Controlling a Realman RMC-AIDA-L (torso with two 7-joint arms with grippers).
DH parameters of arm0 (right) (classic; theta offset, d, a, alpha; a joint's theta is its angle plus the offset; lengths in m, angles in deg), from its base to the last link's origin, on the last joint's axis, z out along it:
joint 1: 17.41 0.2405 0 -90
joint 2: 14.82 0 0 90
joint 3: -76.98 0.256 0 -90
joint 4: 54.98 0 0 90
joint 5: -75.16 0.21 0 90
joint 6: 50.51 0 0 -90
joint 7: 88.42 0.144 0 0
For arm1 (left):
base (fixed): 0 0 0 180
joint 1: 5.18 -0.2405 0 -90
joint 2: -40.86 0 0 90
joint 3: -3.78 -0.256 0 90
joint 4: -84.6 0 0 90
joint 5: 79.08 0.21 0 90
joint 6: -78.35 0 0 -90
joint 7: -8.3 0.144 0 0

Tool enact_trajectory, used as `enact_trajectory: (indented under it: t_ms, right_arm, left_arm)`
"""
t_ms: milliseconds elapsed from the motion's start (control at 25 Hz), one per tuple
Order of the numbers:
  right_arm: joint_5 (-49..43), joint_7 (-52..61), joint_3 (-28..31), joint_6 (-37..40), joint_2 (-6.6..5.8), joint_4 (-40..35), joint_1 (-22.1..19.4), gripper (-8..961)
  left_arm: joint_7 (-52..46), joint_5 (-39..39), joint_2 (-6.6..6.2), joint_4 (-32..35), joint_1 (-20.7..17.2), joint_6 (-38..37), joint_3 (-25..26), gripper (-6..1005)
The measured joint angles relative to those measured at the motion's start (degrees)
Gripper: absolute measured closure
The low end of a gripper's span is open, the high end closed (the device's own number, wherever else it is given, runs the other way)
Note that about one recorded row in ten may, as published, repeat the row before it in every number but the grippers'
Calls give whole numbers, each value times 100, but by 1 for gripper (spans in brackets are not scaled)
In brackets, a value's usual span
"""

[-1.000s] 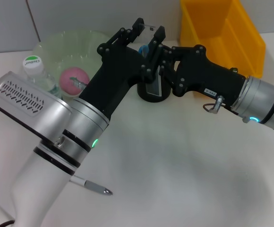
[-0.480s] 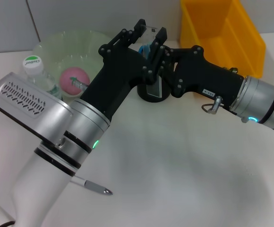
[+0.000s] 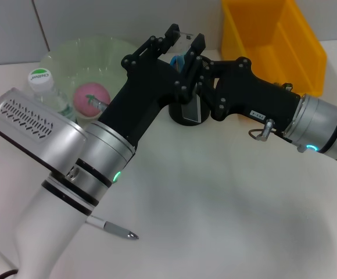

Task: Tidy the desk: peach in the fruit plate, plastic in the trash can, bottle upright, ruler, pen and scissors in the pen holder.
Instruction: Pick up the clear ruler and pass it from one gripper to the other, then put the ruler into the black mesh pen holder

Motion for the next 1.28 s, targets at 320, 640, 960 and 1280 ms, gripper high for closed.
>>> enact_trajectory:
  t_ms: [320, 640, 960, 1280]
  right_arm:
    - [-1, 3, -4, -14, 0, 16, -5, 928]
    - [-1, 5, 10, -3, -1, 25, -18, 916]
    - [381, 65, 123, -32, -5, -15, -42, 905]
    - [1054, 79, 132, -203, -18, -216, 16, 893]
  left_arm:
    - [-9, -21, -1, -12, 20, -12, 9, 598]
    - [-114, -11, -8, -11, 6, -19, 11, 437]
    - [-1290, 1070, -94, -10, -248, -89, 449, 241]
    - [-3832, 3695, -357, 4, -751, -111, 1589, 192]
